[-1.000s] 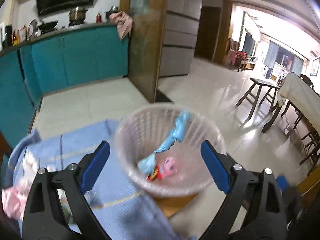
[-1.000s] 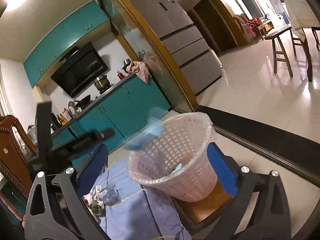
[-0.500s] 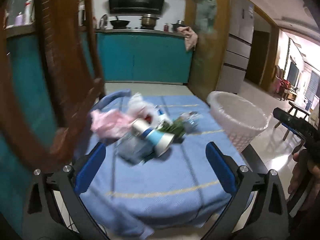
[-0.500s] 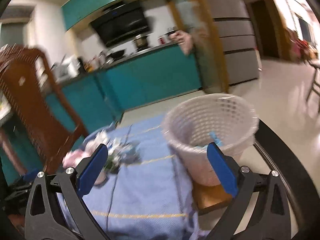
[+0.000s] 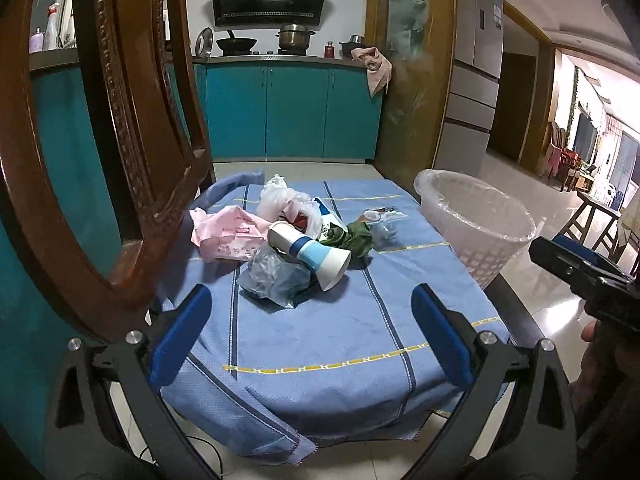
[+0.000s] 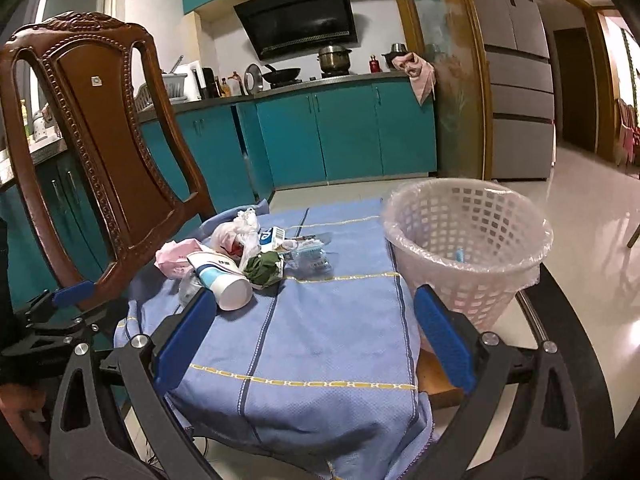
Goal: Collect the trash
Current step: 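Lower the left tool onto the blue-white cup and grasp it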
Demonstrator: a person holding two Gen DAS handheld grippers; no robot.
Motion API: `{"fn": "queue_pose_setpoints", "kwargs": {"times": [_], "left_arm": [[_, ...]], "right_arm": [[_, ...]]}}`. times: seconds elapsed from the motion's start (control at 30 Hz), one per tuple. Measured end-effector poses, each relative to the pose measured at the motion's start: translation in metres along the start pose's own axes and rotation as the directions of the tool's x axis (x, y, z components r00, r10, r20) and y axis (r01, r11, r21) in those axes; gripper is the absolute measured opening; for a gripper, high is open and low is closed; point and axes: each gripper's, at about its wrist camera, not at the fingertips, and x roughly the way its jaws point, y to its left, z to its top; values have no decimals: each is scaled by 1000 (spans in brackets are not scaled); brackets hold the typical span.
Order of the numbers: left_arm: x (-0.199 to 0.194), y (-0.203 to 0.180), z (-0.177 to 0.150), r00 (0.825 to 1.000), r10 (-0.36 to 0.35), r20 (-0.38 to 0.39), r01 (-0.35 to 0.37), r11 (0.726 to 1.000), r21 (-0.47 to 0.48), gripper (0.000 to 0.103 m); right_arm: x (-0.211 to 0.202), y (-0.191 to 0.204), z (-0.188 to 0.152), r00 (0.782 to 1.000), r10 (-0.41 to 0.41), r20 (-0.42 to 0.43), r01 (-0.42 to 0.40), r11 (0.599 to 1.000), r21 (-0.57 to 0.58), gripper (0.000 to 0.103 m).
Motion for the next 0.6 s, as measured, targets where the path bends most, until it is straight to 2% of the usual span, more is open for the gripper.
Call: {"fn": "queue_pose_setpoints", "kwargs": {"times": [0.6], "left_arm": [[5,0,-2,1000,4,-21,-4,1000,2,100]], "right_arm": [[-1,2,0,1000,4,0,-4,1000,-6,97]]}}
